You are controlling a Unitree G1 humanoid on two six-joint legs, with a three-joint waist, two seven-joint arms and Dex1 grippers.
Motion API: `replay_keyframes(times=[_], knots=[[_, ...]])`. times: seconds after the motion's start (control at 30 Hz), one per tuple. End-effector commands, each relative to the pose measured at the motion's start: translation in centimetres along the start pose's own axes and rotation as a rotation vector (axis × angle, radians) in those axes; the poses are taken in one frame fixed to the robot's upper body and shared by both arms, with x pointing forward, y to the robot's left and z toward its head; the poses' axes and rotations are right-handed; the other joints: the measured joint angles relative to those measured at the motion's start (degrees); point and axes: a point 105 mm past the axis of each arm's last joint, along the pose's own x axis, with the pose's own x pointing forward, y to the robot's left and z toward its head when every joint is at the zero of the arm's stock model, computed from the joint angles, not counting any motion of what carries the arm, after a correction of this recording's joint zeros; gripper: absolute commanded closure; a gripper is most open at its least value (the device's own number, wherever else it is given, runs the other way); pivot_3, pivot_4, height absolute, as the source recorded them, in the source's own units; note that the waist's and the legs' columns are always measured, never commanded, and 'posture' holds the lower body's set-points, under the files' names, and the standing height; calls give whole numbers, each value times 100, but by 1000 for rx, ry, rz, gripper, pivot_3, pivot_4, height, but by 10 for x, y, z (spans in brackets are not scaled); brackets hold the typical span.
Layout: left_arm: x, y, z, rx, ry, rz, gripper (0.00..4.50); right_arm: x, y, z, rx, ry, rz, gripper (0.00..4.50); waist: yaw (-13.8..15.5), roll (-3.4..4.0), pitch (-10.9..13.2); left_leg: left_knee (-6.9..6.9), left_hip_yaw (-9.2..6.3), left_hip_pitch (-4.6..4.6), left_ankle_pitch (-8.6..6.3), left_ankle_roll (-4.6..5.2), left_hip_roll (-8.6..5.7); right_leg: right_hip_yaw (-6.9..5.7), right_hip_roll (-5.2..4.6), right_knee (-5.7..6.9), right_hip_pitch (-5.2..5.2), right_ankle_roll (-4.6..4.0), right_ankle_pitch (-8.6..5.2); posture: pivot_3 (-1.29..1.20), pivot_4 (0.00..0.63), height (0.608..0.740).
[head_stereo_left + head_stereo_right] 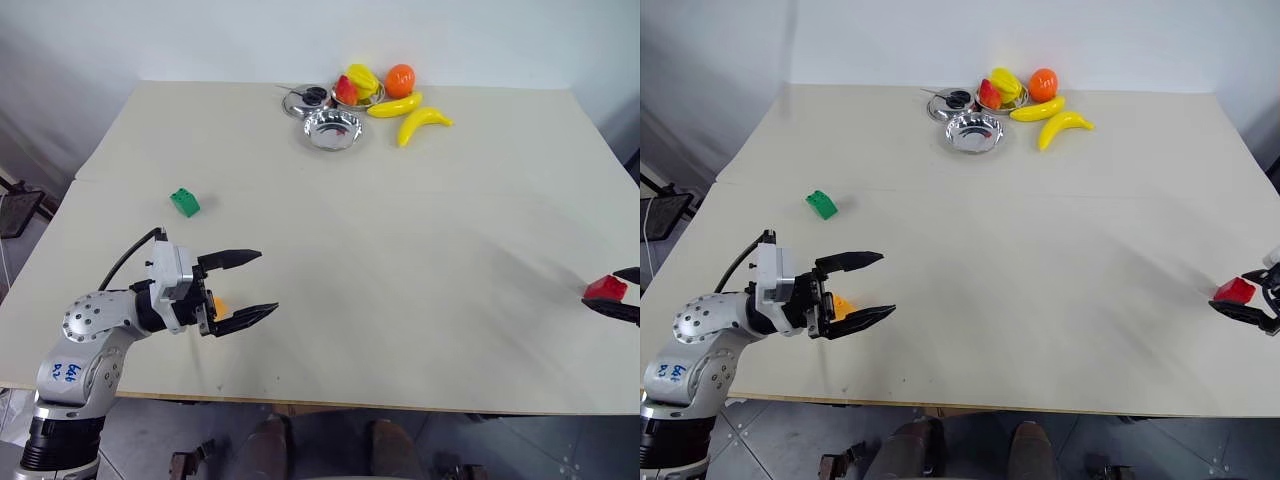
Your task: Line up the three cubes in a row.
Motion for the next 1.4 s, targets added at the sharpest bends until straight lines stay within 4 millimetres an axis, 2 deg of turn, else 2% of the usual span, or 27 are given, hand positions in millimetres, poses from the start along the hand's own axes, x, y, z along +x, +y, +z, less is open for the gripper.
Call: replay_keyframes(times=[0.03,0.2,0.3,0.43,0.53,0.57,0.7,0.83,0.9,0.97,1.07,1.2,1.4], knots=[[-1,-1,10,43,-8,-10,14,-1,-7,4,-14,5,-33,0,-6,0,0,0,0,0,0,0,0,0,0,1,0,0,0,0,150,740],[-4,1,12,52,4,-10,14,4,-7,1,-11,32,-38,0,-11,1,0,0,0,-1,1,-2,0,0,0,0,-2,0,0,0,150,740],[-6,3,13,56,8,-11,0,6,-7,-2,-22,57,-35,624,-18,1,0,-1,0,-1,1,-2,0,0,0,1,-2,0,0,0,150,740],[-5,4,14,62,7,-13,0,6,-8,-6,-39,88,-45,1904,-28,1,0,-1,0,-1,1,-2,0,0,0,1,-2,0,0,0,150,740],[-4,4,14,64,5,-13,0,6,-10,-1,-44,63,-57,2832,-63,0,0,0,0,0,1,-2,0,0,0,1,0,0,0,0,150,740],[-4,4,14,64,5,-13,0,7,-10,3,-48,50,-53,3010,-89,0,1,3,0,-1,1,-2,0,0,0,2,1,0,0,0,150,740],[-4,3,13,62,-2,-10,0,12,1,32,-73,-84,61,3006,-132,3,2,1,0,0,2,-4,2,0,1,4,0,0,0,0,150,740],[-11,0,7,20,2,-29,0,30,59,90,-275,-196,484,3006,-184,16,10,0,6,2,3,-8,7,0,2,7,-3,2,0,0,150,740],[-15,2,3,3,8,-32,0,41,92,119,-380,-226,599,3006,-193,22,14,0,6,4,5,-12,10,0,3,22,-6,3,0,0,150,740],[-16,5,0,-3,9,-33,0,49,115,140,-448,-244,646,3006,-174,23,14,1,3,4,7,-16,11,-1,3,36,-12,3,0,0,150,740],[-17,4,-6,8,21,-55,0,58,138,153,-506,-236,685,3006,-61,22,14,5,-3,-3,8,-17,8,-3,3,37,-18,2,0,0,150,740],[-16,5,-11,35,23,-66,0,68,164,161,-594,-206,759,3006,62,22,15,30,-21,-44,4,-9,0,-8,2,41,-39,2,1,0,150,740],[-14,7,-16,57,24,-62,0,85,174,160,-675,-149,776,3006,21,21,15,29,-20,-48,3,-8,0,-9,3,53,-47,2,1,0,150,740]])
